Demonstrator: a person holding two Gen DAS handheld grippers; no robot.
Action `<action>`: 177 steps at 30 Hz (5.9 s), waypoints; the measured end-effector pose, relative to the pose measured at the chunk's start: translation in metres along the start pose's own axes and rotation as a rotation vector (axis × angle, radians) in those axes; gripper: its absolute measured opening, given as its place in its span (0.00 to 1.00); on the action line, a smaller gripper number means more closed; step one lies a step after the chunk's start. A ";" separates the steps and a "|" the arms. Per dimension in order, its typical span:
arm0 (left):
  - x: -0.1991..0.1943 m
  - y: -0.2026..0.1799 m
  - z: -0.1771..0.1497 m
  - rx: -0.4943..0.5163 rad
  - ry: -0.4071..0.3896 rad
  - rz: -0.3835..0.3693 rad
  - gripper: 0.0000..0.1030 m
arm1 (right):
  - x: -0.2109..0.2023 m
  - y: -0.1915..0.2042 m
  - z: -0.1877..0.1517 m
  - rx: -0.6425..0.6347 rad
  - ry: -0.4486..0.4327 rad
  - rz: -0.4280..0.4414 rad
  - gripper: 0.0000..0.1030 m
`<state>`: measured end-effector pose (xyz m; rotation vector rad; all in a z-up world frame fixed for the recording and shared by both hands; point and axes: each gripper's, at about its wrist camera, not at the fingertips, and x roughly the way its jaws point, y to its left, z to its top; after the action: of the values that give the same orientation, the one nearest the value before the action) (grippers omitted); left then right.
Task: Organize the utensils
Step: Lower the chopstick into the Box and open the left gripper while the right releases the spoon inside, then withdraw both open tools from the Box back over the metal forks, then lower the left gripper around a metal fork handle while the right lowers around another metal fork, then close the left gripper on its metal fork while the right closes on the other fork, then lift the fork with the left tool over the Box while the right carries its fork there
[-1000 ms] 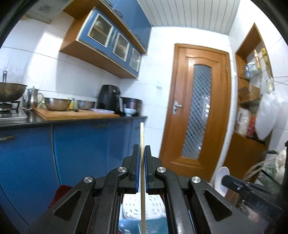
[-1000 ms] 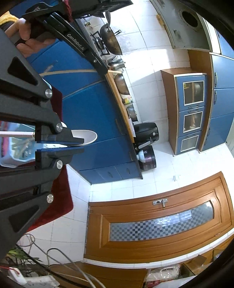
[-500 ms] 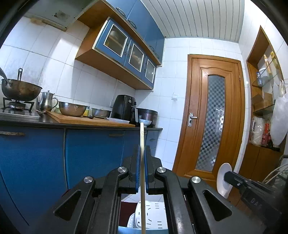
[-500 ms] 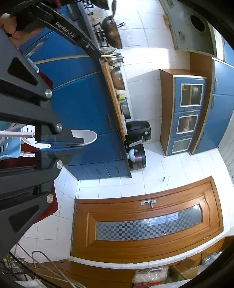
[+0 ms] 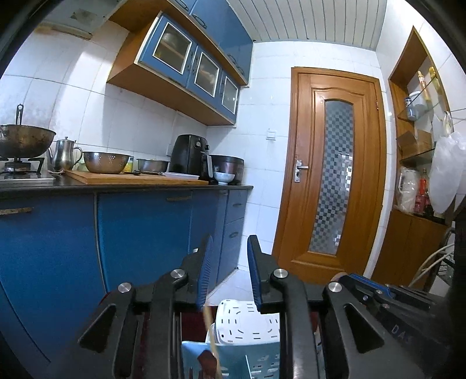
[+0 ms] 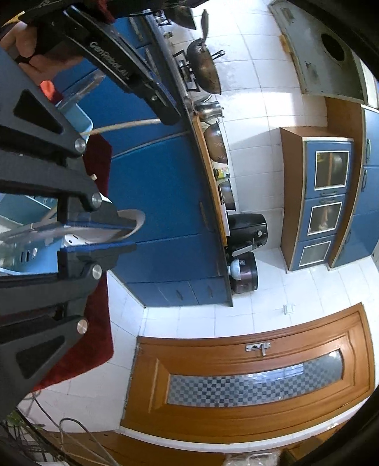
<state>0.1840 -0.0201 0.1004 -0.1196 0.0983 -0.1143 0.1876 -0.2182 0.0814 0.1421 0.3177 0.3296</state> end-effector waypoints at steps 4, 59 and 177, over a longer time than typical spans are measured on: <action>-0.007 -0.001 0.004 0.013 0.031 -0.012 0.26 | -0.012 -0.005 0.005 0.034 -0.008 0.011 0.18; -0.086 0.016 -0.126 0.057 0.946 -0.139 0.29 | -0.055 -0.008 -0.132 0.105 0.789 -0.044 0.24; -0.162 0.012 -0.111 -0.004 0.640 -0.253 0.04 | -0.146 0.018 -0.125 0.254 0.257 0.080 0.06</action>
<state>0.0134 -0.0013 0.0037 -0.0955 0.7228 -0.4037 0.0096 -0.2400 0.0084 0.3642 0.6100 0.3866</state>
